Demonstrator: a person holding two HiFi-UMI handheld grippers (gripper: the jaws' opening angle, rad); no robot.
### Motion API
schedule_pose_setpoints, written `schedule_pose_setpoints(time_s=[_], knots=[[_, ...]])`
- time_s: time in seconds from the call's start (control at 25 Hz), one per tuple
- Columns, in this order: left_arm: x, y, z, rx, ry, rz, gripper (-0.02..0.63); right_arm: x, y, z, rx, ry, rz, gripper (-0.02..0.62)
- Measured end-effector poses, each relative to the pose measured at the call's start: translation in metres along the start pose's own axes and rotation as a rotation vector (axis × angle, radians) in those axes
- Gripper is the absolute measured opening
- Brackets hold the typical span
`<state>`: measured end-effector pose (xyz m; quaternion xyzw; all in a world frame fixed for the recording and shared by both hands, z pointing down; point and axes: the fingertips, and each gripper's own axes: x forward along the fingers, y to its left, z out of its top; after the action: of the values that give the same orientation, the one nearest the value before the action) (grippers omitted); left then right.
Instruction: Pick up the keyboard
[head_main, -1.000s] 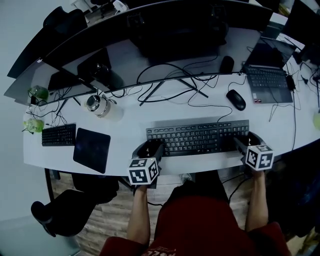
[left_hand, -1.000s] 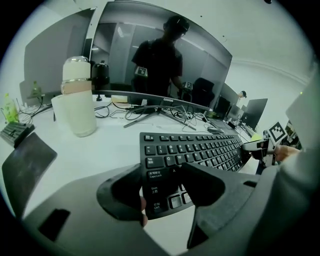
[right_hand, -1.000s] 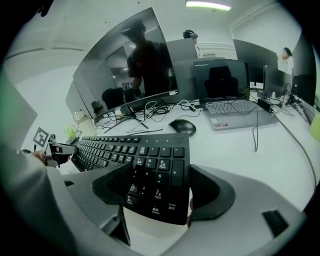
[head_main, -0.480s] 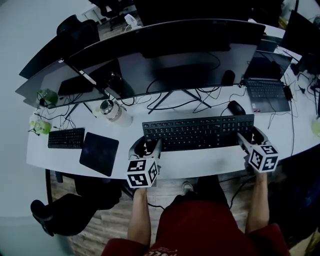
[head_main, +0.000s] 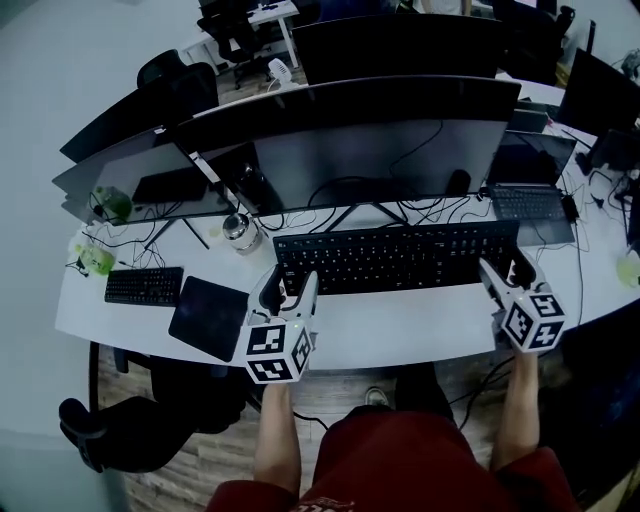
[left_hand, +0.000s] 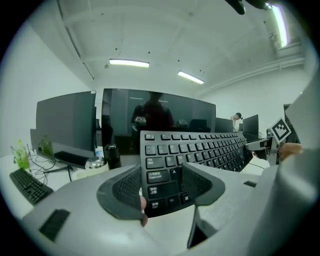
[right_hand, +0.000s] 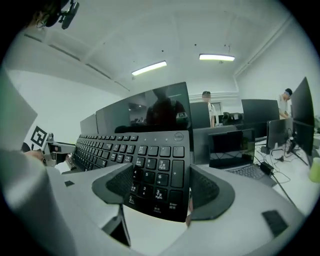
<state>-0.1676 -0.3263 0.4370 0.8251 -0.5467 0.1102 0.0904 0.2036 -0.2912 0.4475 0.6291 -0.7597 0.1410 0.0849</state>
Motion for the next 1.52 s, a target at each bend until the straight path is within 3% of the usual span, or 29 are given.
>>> schedule_pose_setpoints(time_s=[0.48, 0.76, 1.52], knots=[[-0.050, 0.009, 0.094, 0.075, -0.295, 0.039, 0.258, -0.041, 0.032, 0.101, -0.112, -0.280, -0.015, 0.347], [-0.076, 0.009, 0.129, 0.152, -0.459, 0.082, 0.258, -0.062, 0.046, 0.136, -0.143, -0.471, -0.028, 0.345], [-0.085, 0.018, 0.136, 0.151, -0.483, 0.088, 0.258, -0.065, 0.059, 0.149, -0.172, -0.500, -0.022, 0.341]])
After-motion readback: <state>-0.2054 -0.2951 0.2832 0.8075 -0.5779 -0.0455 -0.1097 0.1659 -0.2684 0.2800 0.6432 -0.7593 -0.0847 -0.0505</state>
